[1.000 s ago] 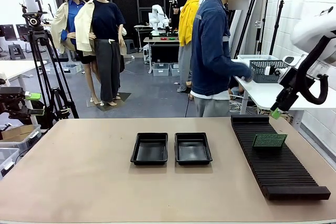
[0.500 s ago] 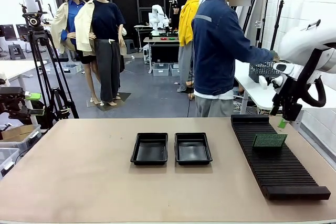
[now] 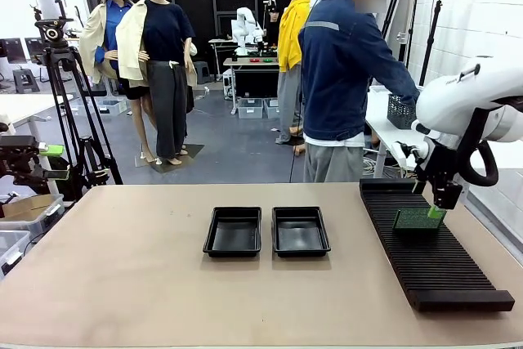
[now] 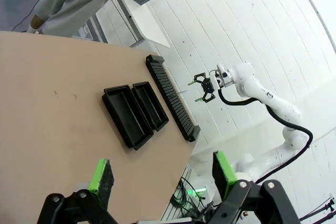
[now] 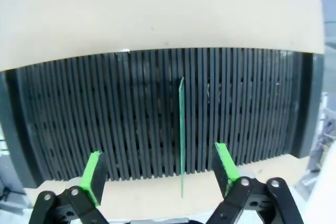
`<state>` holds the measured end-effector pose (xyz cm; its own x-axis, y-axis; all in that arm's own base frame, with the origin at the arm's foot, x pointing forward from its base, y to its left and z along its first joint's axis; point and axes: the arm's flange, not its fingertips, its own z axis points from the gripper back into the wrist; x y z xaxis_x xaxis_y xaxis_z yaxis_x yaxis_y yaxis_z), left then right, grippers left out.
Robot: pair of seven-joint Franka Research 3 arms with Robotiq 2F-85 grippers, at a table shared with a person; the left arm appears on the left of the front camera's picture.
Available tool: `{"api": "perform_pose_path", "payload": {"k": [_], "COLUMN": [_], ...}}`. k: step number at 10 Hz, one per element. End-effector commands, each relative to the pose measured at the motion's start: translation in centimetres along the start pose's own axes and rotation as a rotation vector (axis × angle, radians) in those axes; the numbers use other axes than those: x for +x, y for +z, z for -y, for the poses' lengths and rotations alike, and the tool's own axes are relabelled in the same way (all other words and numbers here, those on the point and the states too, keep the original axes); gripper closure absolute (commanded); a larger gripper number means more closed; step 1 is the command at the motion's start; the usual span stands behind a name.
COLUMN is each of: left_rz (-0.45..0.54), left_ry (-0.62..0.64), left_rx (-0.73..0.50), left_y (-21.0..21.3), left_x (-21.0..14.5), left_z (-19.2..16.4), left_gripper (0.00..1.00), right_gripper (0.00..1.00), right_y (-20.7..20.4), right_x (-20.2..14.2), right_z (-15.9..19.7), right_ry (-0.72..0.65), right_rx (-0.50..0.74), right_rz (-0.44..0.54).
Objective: Inspect and transfer BCBs to ESD trays.
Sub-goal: Pick up the Blank PCB from the PCB Rack and place it in the left ESD tray.
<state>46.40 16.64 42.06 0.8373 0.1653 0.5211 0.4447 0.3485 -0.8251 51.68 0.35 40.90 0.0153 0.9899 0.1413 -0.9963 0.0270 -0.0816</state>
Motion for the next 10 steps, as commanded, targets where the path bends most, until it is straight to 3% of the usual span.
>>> {"api": "perform_pose_path", "payload": {"k": [1,10], "left_rz": [0.004,0.004], "left_ry": [0.011,0.011], "left_rx": [0.002,0.002], "left_y": [0.1,0.1], "left_x": [0.1,0.1], "left_z": [0.2,0.2], "left_gripper": [0.0,0.0], "right_gripper": [0.0,0.0], "right_y": [-0.6,-3.8], "right_x": [0.8,-0.6], "right_z": [0.5,2.2], "right_ry": [-0.035,-0.066], "right_rx": [-0.026,-0.007], "right_rz": [-0.061,-0.091]}}
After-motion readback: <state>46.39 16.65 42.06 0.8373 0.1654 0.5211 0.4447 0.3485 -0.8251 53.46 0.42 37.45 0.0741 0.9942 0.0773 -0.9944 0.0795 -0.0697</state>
